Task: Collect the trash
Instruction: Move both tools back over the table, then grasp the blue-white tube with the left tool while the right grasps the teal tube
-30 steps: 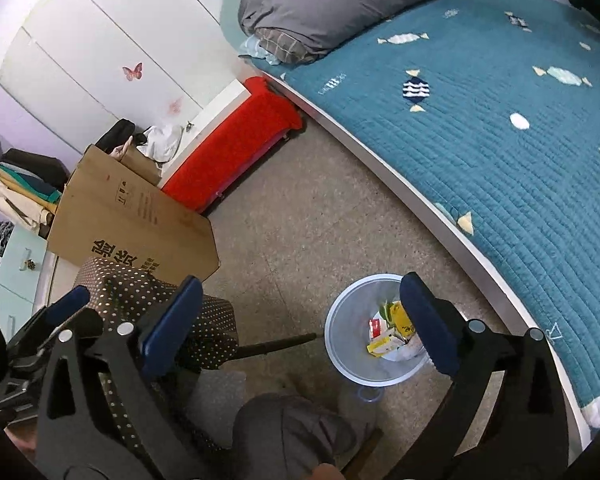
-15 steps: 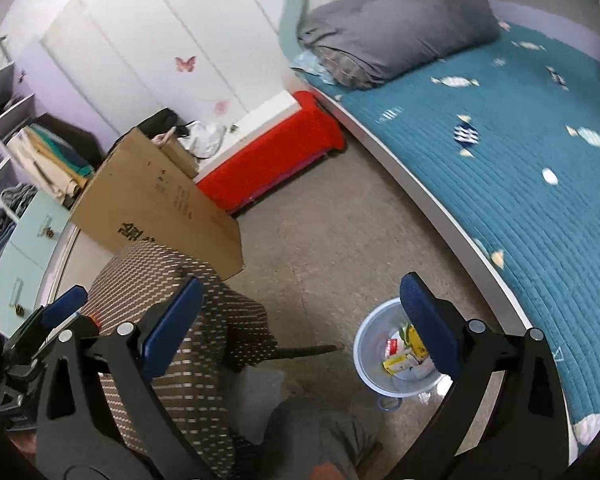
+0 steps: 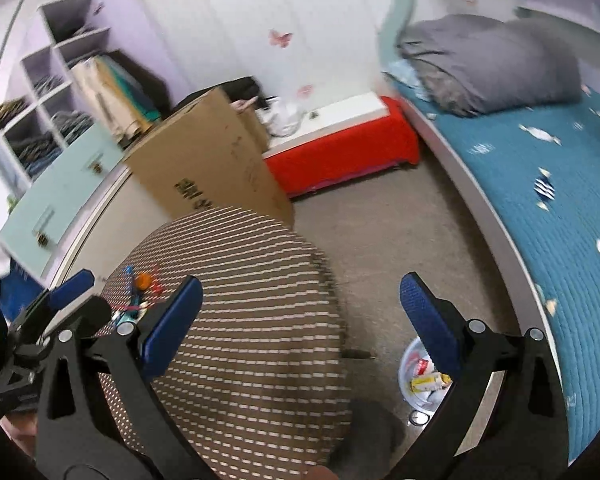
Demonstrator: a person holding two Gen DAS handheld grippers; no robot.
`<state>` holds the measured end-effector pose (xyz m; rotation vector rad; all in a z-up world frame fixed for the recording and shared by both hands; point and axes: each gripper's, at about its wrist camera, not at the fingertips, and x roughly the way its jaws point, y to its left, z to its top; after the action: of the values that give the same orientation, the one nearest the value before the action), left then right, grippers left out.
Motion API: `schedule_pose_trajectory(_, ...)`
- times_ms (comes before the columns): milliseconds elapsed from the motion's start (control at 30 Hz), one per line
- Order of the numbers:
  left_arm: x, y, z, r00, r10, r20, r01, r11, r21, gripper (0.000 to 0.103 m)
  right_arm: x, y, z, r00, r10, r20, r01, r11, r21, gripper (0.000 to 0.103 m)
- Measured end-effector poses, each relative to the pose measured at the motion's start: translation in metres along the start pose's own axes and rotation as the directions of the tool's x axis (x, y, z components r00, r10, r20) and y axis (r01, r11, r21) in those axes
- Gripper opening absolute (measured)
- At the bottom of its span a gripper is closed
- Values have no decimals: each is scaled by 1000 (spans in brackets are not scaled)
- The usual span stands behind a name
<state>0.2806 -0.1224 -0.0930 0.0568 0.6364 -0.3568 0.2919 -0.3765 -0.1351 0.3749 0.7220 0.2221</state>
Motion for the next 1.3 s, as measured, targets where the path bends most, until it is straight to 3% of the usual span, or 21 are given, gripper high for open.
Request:
schedule_pose_trajectory(267, -27, 79, -24, 987, 159, 2, -157, 977, -141, 94, 29, 73, -6, 996, 67, -50, -75, 982, -171, 97)
schedule_pose_trajectory(400, -29, 135, -53, 961, 270, -61, -276, 922, -271, 94, 47, 105, -14, 993, 88, -85, -107, 960, -258, 97)
schedule_pose_trajectory(500, -23, 166, -73, 942, 309, -127, -334, 887, -320, 94, 59, 122, -22, 988, 105, -118, -137, 940, -313, 97)
schedule_pose_trajectory(600, -16, 184, -86, 929, 327, -175, -369, 865, -341, 94, 73, 136, -30, 981, 113, -154, -163, 918, -361, 97)
schedule_pose_trajectory(867, 13, 212, -111, 910, 311, -276, -397, 845, -358, 93, 110, 173, -54, 959, 116, -260, -235, 839, -490, 97)
schedule_pose_trajectory(1067, 24, 220, -116, 915, 284, -287, -371, 871, -321, 56, 139, 204, -70, 942, 103, -318, -280, 765, -580, 96)
schedule_pose_trajectory(1133, 23, 221, -116, 923, 263, -281, -347, 885, -311, 26, 147, 216, -75, 938, 94, -334, -291, 738, -609, 96)
schedule_pose_trajectory(1200, 22, 225, -117, 928, 243, -282, -328, 892, -310, 12, 154, 227, -82, 933, 89, -348, -305, 706, -639, 94)
schedule_pose_trajectory(1300, 16, 228, -122, 939, 215, -269, -297, 901, -316, 10, 166, 240, -92, 919, 80, -387, -335, 675, -657, 70)
